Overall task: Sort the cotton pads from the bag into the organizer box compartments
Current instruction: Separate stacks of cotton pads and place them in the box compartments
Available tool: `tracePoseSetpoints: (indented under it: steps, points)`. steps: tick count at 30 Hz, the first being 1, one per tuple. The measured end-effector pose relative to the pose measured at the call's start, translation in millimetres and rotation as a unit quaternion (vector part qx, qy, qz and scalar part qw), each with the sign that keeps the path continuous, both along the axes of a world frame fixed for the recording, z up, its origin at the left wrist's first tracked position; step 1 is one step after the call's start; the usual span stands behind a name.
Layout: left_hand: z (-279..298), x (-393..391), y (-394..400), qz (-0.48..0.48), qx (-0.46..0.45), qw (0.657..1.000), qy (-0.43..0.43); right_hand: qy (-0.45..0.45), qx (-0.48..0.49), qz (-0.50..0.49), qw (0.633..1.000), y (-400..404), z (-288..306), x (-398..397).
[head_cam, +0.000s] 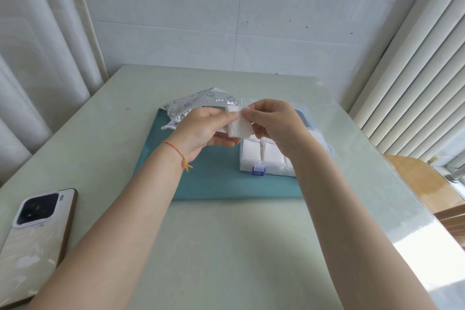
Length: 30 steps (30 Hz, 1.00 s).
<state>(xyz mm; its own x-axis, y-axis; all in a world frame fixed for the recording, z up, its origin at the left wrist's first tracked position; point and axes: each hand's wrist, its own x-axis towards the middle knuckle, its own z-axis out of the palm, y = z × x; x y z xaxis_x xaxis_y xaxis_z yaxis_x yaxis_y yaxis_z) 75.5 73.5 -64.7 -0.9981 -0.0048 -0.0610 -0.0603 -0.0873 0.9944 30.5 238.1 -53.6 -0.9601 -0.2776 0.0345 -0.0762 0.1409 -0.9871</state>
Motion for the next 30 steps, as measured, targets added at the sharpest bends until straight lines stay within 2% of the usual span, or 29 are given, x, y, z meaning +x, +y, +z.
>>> tracePoseSetpoints:
  steps: [2,5,8,11,15,22,27,30]
  points:
    - [-1,0,0,0.016,0.014,1.0,0.002,-0.005,0.003,-0.019,1.0,-2,0,-1]
    - [1,-1,-4,0.003,0.108,0.994,-0.009,-0.051,-0.019,-0.032,0.998,-1,2,-2]
    - [4,1,-7,-0.041,0.172,0.984,-0.025,-0.119,-0.049,0.059,0.99,3,-1,-2]
    - [3,2,-6,-0.068,0.178,0.981,-0.036,-0.133,-0.045,0.128,0.982,2,-3,-1]
    - [0,0,-5,-0.107,0.141,0.984,-0.036,-0.11,-0.019,0.151,0.982,1,-3,1]
    - [-1,1,-2,-0.125,0.099,0.986,-0.038,-0.122,-0.042,0.075,0.989,-6,-8,3]
    - [-3,-2,-2,-0.022,0.079,0.996,-0.032,-0.068,-0.05,-0.085,0.993,10,-1,-9]
    - [-6,-4,-5,0.008,0.062,0.998,-0.032,-0.026,-0.038,-0.086,0.995,26,8,-14]
